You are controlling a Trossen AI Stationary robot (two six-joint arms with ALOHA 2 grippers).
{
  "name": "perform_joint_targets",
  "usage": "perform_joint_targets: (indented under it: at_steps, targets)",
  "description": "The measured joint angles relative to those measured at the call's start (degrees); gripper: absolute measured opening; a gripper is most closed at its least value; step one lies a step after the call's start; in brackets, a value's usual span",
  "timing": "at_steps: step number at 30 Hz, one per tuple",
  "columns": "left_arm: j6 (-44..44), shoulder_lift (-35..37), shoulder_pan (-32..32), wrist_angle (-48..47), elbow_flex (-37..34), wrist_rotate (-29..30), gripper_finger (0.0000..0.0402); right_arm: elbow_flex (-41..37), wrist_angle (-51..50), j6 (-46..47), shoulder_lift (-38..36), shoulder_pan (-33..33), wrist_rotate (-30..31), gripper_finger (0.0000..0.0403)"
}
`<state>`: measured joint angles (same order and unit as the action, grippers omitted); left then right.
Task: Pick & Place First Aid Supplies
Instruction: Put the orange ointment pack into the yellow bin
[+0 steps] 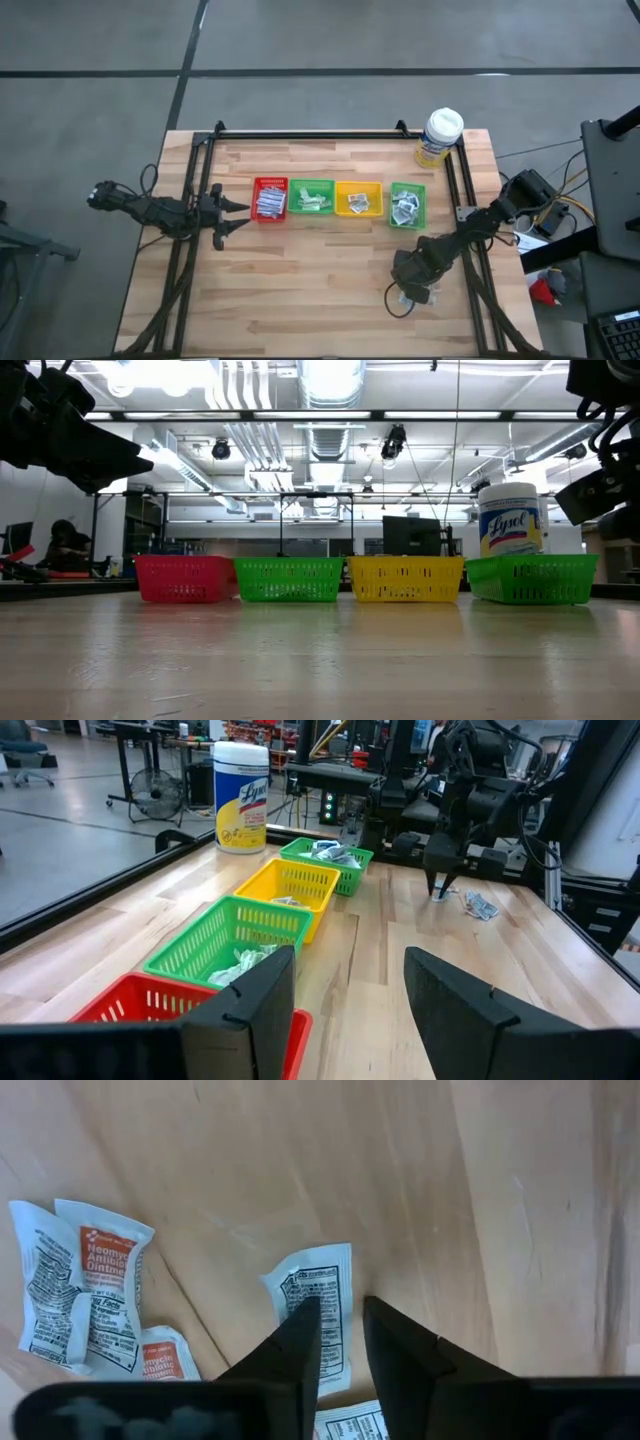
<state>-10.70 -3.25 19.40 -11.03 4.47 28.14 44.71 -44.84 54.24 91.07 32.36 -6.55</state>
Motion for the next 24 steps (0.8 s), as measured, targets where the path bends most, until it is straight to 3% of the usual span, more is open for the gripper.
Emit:
perform_joint_targets:
  at_steps: [11,24]
  targets:
    - [0.0,0.0,0.0,0.0,0.0,0.0,0.0188,-0.1,0.0,0.3,0.0,-0.1,0.1,0.0011]
    - [0.0,0.0,0.0,0.0,0.0,0.0,0.0188,0.9,0.0,2.3,0.0,0.0,2.4,0.0008]
